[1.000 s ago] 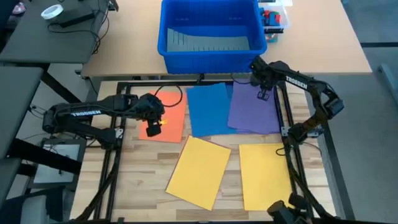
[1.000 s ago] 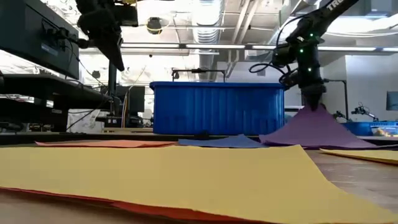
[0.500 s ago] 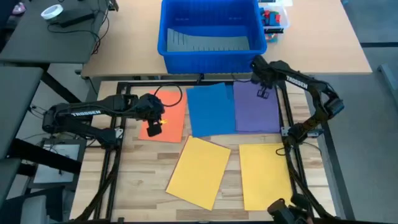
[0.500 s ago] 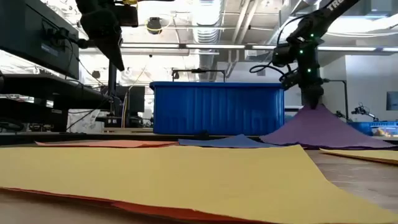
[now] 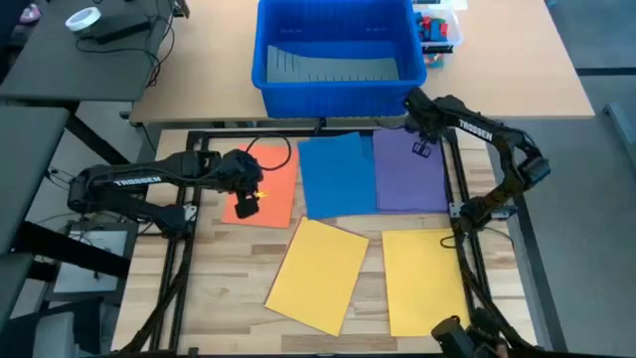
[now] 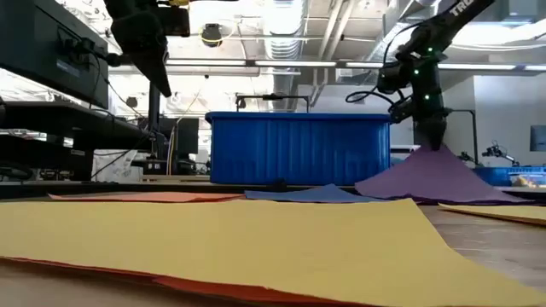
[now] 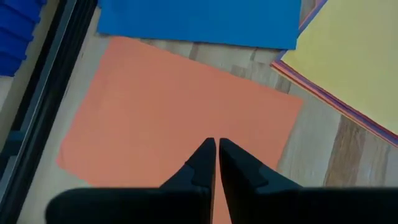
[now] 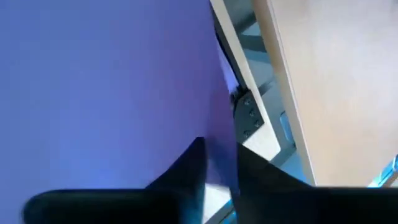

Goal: Organize paper
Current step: Stack the purple paper on top of the other purple papers, then adjust the blue paper on the table

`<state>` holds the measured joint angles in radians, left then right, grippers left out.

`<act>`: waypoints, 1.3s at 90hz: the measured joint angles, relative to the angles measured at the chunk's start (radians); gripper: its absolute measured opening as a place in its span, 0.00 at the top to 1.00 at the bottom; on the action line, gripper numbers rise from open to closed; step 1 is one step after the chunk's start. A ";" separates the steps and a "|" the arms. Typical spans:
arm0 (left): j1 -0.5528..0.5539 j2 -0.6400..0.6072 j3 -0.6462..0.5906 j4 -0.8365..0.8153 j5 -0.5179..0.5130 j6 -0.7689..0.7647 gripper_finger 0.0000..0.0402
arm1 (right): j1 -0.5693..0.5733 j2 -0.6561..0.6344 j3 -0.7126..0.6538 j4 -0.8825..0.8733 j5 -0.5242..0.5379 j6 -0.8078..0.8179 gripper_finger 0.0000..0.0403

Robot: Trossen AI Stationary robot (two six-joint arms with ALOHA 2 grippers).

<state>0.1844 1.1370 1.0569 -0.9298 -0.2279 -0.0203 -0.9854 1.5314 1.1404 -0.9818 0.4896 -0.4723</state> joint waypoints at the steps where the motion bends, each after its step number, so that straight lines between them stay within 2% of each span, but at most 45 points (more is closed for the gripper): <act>1: 0.000 0.000 0.000 0.000 0.000 0.000 0.99 | 0.001 0.000 0.000 -0.001 0.000 0.001 0.81; 14: 0.000 0.000 0.000 0.001 0.000 -0.001 0.99 | 0.033 0.000 0.025 -0.033 0.000 0.074 0.68; 29: 0.000 0.000 0.000 0.028 0.000 -0.008 0.99 | 0.067 0.000 0.128 -0.159 -0.021 0.196 0.59; 35: 0.000 0.000 0.000 0.033 0.000 -0.010 0.99 | 0.097 -0.005 0.181 -0.188 -0.167 0.267 0.58; 45: 0.016 0.000 0.000 0.035 0.025 -0.012 0.99 | 0.180 -0.016 0.203 -0.052 -0.539 0.392 0.58; 49: 0.032 0.000 0.000 0.036 0.056 -0.018 0.99 | 0.229 -0.014 0.198 0.036 -0.621 0.436 0.58; 53: 0.049 0.000 0.000 0.039 0.099 -0.024 0.99 | 0.288 -0.002 0.190 0.119 -0.657 0.463 0.59; 65: 0.096 -0.003 0.000 0.040 0.200 -0.025 0.99 | 0.492 0.081 0.179 0.380 -0.678 0.445 0.61; 77: 0.137 -0.006 0.000 0.036 0.228 0.006 0.99 | 0.643 0.228 0.190 0.597 -0.676 0.405 0.69; 95: 0.156 -0.006 0.000 -0.001 0.229 0.053 0.99 | 0.713 0.515 0.379 0.505 -0.661 0.419 0.96; 117: 0.155 -0.006 0.000 -0.034 0.230 0.092 0.99 | 0.728 0.711 0.585 0.440 -0.664 0.421 1.00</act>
<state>0.3398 1.1313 1.0565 -0.9637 0.0017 0.0713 -0.2577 2.2421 1.7256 -0.5423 -0.1741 -0.0513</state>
